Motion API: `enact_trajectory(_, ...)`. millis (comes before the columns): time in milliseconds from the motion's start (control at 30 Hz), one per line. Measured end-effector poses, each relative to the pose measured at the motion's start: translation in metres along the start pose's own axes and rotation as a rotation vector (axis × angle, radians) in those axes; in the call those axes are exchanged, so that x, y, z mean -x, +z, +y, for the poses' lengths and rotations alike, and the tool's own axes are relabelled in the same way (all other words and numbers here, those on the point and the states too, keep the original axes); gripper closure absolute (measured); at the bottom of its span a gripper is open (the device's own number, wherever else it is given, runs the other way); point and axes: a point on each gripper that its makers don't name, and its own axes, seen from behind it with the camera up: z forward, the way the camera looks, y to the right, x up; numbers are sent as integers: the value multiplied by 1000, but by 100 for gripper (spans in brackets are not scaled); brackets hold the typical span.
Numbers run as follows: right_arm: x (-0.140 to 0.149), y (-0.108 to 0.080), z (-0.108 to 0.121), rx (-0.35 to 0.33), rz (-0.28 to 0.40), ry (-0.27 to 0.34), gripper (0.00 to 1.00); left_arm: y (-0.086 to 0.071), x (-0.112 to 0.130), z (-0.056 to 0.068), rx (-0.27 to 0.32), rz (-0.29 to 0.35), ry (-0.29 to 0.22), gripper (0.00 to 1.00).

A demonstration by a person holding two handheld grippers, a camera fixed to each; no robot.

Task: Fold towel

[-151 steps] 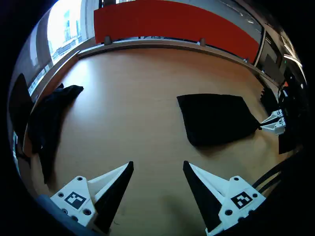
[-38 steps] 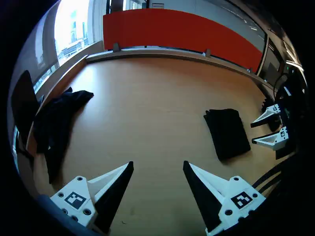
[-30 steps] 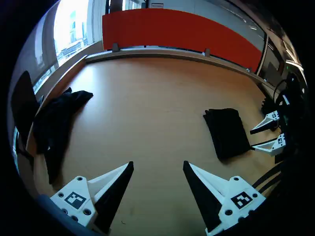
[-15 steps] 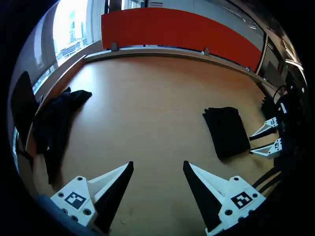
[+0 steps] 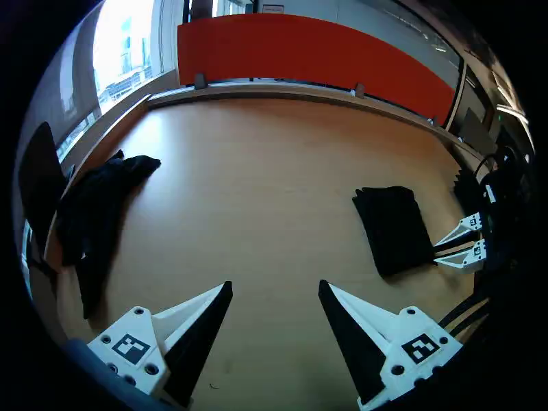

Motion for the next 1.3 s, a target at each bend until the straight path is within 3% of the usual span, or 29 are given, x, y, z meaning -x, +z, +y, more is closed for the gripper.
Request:
enact_trajectory(167, 0, 1, 0, -5, 4, 9, 92, 0, 0, 1, 1, 0, 0, 7)
enact_trajectory(567, -12, -4, 1, 4, 42, 8, 95, 0, 0, 1, 1, 0, 1, 6)
enact_trajectory(867, -60, -25, 8, 12, 111, 11, 95, 3, -2, 1, 3, 2, 8, 7)
enact_trajectory(1300, -146, -76, 25, 40, 237, -86, 96, 2, -16, 7, 11, 26, 15, 7)
